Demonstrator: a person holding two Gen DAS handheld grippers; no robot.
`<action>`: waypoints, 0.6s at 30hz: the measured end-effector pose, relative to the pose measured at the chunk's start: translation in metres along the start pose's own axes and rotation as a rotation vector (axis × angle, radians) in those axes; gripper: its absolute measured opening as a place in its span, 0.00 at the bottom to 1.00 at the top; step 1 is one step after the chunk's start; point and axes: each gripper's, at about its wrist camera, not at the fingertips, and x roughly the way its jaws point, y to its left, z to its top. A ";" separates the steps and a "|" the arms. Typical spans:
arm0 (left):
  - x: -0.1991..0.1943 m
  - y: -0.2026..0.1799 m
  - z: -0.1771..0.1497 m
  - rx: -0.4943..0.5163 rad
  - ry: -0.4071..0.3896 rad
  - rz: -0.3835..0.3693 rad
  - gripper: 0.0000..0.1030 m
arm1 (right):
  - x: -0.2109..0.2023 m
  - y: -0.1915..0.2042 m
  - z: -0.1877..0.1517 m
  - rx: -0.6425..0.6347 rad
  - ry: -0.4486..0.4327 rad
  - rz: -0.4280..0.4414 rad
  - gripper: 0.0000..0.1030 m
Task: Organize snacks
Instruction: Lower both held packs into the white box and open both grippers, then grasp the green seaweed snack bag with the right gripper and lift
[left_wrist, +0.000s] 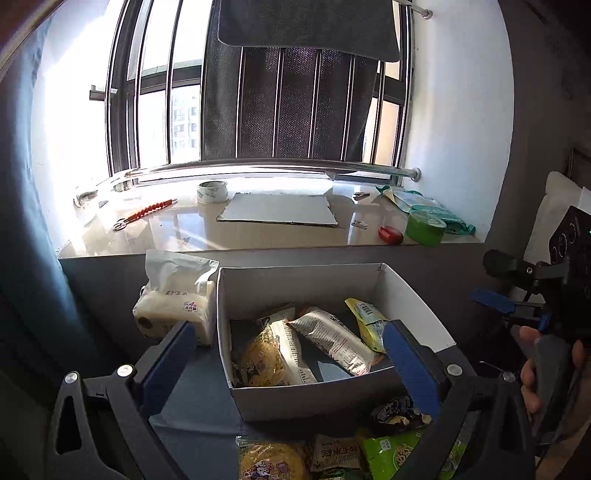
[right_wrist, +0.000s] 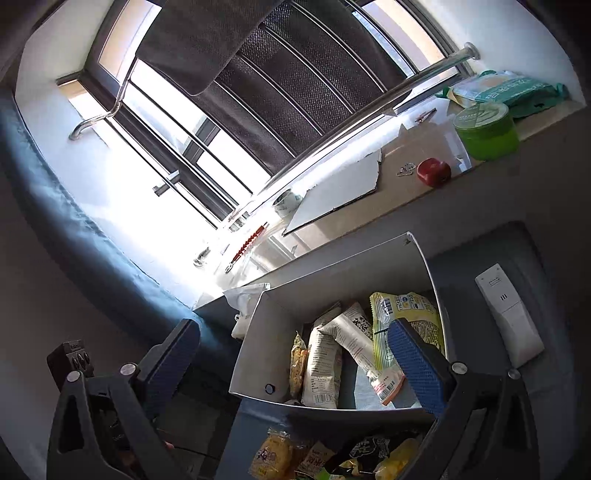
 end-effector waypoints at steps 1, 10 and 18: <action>-0.011 -0.004 -0.004 0.002 -0.010 -0.014 1.00 | -0.007 0.007 -0.004 -0.028 0.000 -0.001 1.00; -0.105 -0.027 -0.084 -0.018 -0.073 -0.090 1.00 | -0.100 0.054 -0.080 -0.308 -0.097 -0.005 1.00; -0.137 -0.029 -0.175 -0.133 -0.019 -0.105 1.00 | -0.147 0.015 -0.180 -0.324 -0.130 -0.203 1.00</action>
